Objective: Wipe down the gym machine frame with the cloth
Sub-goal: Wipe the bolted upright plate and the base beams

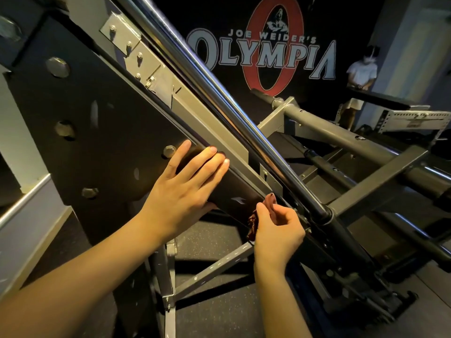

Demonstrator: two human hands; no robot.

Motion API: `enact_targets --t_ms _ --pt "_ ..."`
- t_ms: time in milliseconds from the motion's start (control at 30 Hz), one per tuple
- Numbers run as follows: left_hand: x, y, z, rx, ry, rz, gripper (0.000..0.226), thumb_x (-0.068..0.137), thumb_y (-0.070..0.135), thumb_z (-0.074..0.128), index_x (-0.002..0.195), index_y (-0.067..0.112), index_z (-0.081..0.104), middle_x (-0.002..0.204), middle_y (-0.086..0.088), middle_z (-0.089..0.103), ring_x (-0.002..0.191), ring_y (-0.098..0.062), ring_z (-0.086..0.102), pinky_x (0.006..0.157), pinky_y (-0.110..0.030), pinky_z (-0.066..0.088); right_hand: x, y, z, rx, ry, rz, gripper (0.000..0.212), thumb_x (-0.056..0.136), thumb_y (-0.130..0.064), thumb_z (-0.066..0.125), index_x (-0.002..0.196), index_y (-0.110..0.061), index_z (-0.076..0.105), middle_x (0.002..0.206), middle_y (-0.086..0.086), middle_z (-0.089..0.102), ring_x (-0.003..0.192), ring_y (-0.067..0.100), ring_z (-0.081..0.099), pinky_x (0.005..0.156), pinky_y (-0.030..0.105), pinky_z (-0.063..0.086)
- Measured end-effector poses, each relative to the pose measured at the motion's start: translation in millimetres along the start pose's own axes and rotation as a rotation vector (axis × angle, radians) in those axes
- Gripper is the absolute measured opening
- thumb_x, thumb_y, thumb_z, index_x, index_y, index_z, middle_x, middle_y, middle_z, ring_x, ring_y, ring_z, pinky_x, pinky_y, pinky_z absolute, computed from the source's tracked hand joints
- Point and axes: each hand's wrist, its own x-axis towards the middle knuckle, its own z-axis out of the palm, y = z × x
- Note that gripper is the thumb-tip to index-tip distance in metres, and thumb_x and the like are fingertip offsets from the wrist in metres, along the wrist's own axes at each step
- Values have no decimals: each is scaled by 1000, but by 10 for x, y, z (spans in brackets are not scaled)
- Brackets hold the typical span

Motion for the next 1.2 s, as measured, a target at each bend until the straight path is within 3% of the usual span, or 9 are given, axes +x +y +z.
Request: enact_targets --t_ms 167,267,367,467,600,800,967,1033,1200 --pt "-6 -15 17 -7 0 6 82 81 39 79 149 5 48 152 -17 49 148 -34 33 127 -53 4 -58 60 -95 26 -93 -90 28 88 -17 78 97 -40 66 110 -6 69 101 7 68 75 18 58" --pt "-12 -15 22 -5 -2 5 82 82 40 78 150 5 47 153 -17 48 148 -34 33 127 -54 7 -4 89 -139 -31 -124 -176 36 84 -13 82 92 -41 61 119 -4 58 108 11 64 84 21 57" --pt "-13 -8 23 -1 0 9 82 81 40 79 149 5 48 152 -17 49 147 -34 35 126 -54 8 21 145 -118 -39 -147 -137 33 83 -12 83 91 -35 61 118 -4 56 106 12 64 77 14 53" --pt "-10 -11 16 0 -3 15 83 81 41 78 149 6 48 152 -17 49 147 -35 36 126 -54 8 23 209 -149 -114 -124 -112 24 87 -17 80 100 -27 62 110 -4 61 101 12 66 68 7 51" --pt "-11 -10 14 1 -11 16 81 82 42 76 149 6 49 152 -17 49 148 -34 35 127 -53 6 -53 55 -1 -50 -106 -64 42 89 -17 78 125 -25 57 109 -5 64 96 6 67 70 15 58" --pt "-8 -21 12 -23 -1 12 79 83 41 75 148 5 49 152 -17 49 148 -33 32 127 -53 6 -204 -39 101 -208 -241 -327 24 91 -19 75 105 -31 61 107 -17 59 103 -5 60 82 8 52" --pt "-7 -4 4 -8 -13 7 83 80 41 79 148 5 49 152 -17 48 148 -34 33 127 -53 5 -43 32 -101 -187 -59 -142 23 91 -16 74 97 -30 57 106 -8 58 92 -1 59 70 4 50" --pt "1 8 -14 -6 -14 -3 80 81 39 78 148 5 49 151 -17 49 147 -34 33 127 -53 4 -157 -64 101 -161 -133 -177 18 91 -17 74 98 -26 60 108 -8 60 93 -2 61 69 -2 45" --pt "10 -5 -90 -1 -71 20 78 85 36 76 150 4 46 155 -18 45 150 -35 33 127 -55 3 -203 -108 125 -284 -304 -431 16 91 -19 74 104 -21 65 103 -14 59 102 -3 59 84 6 49"
